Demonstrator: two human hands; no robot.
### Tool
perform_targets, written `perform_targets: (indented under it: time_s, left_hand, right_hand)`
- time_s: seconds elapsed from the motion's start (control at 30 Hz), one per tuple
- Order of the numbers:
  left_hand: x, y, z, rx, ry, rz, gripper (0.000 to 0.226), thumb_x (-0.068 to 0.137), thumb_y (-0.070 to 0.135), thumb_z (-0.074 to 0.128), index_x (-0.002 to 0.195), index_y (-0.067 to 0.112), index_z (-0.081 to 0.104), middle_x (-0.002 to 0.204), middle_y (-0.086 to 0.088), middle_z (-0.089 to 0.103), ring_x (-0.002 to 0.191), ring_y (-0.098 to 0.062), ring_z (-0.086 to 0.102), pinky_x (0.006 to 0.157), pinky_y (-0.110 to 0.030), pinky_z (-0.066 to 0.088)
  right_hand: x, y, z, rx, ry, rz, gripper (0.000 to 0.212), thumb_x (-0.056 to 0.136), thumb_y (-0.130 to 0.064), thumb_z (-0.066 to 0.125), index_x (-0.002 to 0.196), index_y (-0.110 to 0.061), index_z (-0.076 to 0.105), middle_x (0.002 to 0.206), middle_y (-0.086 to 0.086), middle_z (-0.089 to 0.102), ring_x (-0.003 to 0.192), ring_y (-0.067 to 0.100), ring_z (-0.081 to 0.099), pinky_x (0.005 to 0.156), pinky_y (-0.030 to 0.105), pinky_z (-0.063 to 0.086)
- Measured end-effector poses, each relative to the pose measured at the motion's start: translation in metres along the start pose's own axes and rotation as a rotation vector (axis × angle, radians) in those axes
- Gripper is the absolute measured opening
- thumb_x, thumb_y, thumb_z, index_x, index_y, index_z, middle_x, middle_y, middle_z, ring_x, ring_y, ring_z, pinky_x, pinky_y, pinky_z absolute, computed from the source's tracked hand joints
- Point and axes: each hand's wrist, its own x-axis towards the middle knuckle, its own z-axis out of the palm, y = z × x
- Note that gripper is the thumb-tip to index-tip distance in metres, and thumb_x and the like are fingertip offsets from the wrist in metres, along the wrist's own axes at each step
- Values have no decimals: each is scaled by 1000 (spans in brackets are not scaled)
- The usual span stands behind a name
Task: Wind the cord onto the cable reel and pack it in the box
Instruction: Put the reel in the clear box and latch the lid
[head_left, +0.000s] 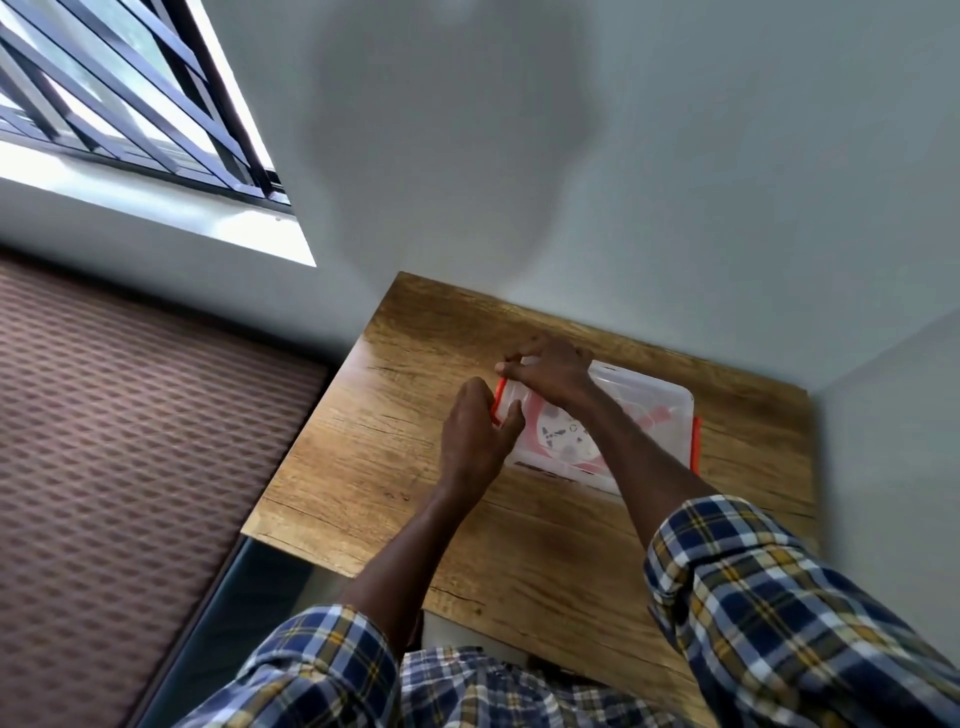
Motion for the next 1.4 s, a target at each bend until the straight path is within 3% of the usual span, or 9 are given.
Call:
perform_targets:
  time_s: [0.13,0.33,0.43,0.57,0.67,0.77,1.07,1.23,1.4]
  left_hand:
    - [-3,7,3,77,-8,101,20,101,24,68,97,20,48,86,1,54,66,-8,45,55,-25,36]
    - [1,16,-3,272,-55,150,22,102,26,62,115,10,55,108,-8,58,93,-23,56,75,-41,52]
    - [11,27,-3,333,-113,177,45,100,28,62,140,10,51,138,-14,51,121,-31,50,95,-47,51]
    - [43,52,3,362,-279,430,58,100,40,61,154,26,43,163,-12,37,150,-36,32,117,-59,32]
    - [69,65,18,499,-581,593,61,101,52,60,157,41,40,174,0,23,160,-30,15,125,-64,11]
    - [88,65,27,470,-730,566,59,97,58,65,153,46,49,170,3,36,158,-26,25,125,-60,14]
    - [106,41,12,387,-519,362,63,86,68,71,144,51,56,152,3,57,142,-28,47,115,-59,39]
    - [127,-1,-27,350,-336,215,68,86,69,70,145,41,55,146,-5,61,136,-36,52,110,-55,45]
    - [148,-52,-86,277,-203,124,68,87,68,70,143,33,51,146,-8,61,130,-38,57,100,-56,52]
  right_hand:
    - [-3,-1,-2,158,-11,25,19,85,-41,75,67,-38,72,76,-19,70,93,16,67,103,55,45]
    - [-16,1,-7,375,71,1,8,88,-25,75,94,-27,81,100,-12,76,99,9,69,101,46,53]
    - [-34,6,-17,396,287,56,17,93,-12,68,104,-21,77,115,-5,73,108,13,66,102,38,54]
    - [-84,32,-14,100,684,248,25,89,-17,73,113,-20,73,123,5,69,115,26,62,99,41,53]
    - [-118,61,-13,-26,561,320,29,88,-22,76,116,-24,71,116,3,71,100,22,68,86,36,58]
    - [-132,74,-20,-21,370,366,28,90,-30,76,117,-27,70,112,-2,73,92,15,69,81,35,60]
    - [-105,30,-9,-164,373,322,52,91,-42,75,134,-20,59,133,4,63,113,23,65,94,36,54]
    - [-72,-15,29,-260,320,435,63,97,-52,63,150,-31,35,167,16,17,154,45,19,118,59,33]
    - [-27,-56,66,158,243,222,60,108,-38,48,161,-31,20,164,8,33,132,30,56,88,37,57]
